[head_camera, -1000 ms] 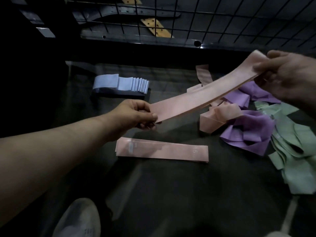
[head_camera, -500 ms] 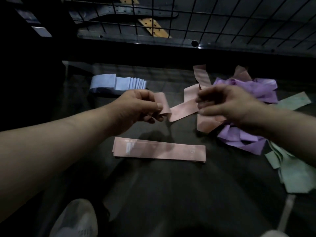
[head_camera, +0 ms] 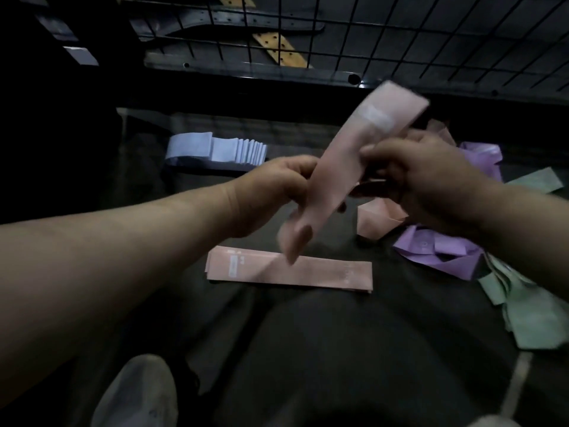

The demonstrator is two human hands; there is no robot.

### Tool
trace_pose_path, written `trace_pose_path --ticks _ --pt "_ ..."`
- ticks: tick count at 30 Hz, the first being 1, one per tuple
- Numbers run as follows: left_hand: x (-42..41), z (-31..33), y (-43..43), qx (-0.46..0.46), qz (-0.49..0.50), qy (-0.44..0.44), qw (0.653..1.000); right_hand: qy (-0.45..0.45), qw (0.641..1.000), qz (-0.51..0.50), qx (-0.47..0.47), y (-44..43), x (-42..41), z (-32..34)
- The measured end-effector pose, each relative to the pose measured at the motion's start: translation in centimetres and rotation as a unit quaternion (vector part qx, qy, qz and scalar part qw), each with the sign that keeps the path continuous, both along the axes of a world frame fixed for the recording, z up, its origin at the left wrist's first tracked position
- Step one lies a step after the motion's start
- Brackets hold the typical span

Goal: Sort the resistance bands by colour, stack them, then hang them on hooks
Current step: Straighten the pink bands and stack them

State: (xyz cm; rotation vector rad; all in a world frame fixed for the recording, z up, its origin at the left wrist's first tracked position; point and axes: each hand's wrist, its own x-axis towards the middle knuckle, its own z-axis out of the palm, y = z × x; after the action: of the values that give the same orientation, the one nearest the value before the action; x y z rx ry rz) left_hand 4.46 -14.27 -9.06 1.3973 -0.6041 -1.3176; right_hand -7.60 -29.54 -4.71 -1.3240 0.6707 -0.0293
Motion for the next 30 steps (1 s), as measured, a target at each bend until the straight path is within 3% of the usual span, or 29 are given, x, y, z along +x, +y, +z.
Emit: trace_pose_path --ticks 4,8,16,21,26,30 --pt "0.3 -1.1 1.5 0.06 -0.026 0.002 0.998 -0.001 0.987 -0.102 0.127 -2.4 0.2 -0.3" --pt "1.1 -2.0 3.8 0.103 -0.017 0.023 0.994 -0.01 0.964 -0.179 0.195 -4.1 -0.4 -1.8" --pt "1.7 -2.5 5.1 0.141 0.017 0.02 0.99 0.037 0.954 -0.214 0.206 -4.0 -0.8 -3.3" --pt "1.9 -2.9 5.5 0.186 0.118 -0.045 0.974 0.047 0.954 -0.222 0.195 -3.9 -1.3 -2.8" --pt "1.9 -4.5 9.1 0.228 0.155 -0.087 0.957 0.132 0.96 -0.17 0.179 -1.7 -4.1 -5.0" --pt "1.4 -5.9 11.9 0.264 0.184 -0.071 0.944 0.208 0.952 -0.14 0.178 0.6 -6.7 -7.2"
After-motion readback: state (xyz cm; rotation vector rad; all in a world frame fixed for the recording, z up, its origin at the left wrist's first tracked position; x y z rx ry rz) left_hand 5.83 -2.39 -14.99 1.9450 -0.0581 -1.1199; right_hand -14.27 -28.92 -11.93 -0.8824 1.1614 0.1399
